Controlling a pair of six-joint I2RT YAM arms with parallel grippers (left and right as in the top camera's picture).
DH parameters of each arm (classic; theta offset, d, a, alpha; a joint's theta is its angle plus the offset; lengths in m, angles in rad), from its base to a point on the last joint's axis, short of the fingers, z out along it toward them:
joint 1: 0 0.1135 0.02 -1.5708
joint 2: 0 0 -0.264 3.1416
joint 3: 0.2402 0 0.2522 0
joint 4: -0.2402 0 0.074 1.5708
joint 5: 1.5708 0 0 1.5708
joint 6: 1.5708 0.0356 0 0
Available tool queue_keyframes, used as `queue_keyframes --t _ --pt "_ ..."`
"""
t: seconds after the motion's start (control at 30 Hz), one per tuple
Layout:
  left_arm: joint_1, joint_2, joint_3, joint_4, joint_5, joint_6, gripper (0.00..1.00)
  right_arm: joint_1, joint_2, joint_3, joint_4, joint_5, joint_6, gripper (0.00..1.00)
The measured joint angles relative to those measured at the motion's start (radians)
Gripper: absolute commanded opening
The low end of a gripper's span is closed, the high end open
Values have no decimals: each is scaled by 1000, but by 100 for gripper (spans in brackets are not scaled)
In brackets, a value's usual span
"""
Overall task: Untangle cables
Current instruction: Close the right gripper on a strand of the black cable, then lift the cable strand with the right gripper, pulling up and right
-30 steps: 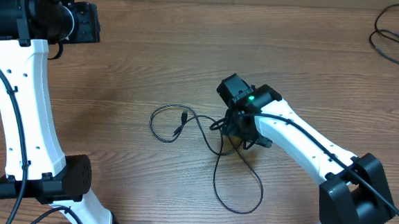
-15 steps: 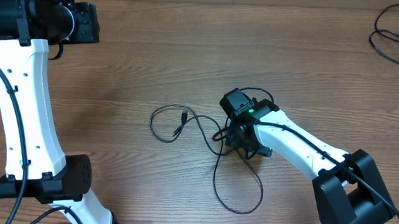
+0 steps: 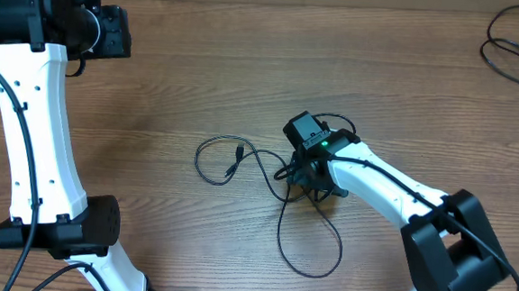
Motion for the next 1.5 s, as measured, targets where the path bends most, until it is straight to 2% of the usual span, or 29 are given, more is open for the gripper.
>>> queue_keyframes --t 0.1,0.17,0.3,0.37,0.47,0.57,0.8,0.87,1.13,1.2,1.37,1.5 --pt "0 0 0 0 0 0 57 0 15 0 4 -1 0 84" --pt "0 0 0 0 0 2 58 0 16 0 11 -1 -2 77" --pt "0 0 0 0 0 15 58 0 16 0 0 -2 -1 75" --pt "0 0 0 0 0 22 58 0 16 0 -20 -2 -2 76" --pt "0 0 0 0 0 24 58 0 16 0 -33 -2 1 84" --pt "0 0 0 0 0 26 58 -4 16 0 -36 -2 -1 88" --pt "0 0 0 -6 0 26 58 -54 16 -2 27 -2 -3 86" --pt "0 0 0 -8 0 26 58 -79 16 -7 45 -2 -5 77" --pt "0 0 0 -7 0 26 58 -137 10 -74 85 -13 -33 30" --pt "0 0 0 -7 0 26 58 -134 2 -90 125 -31 -38 4" --pt "0 0 0 -7 0 26 58 -124 -12 -111 163 -76 -32 4" --pt "0 0 0 -7 0 26 58 -123 -12 -97 99 -101 -53 4"
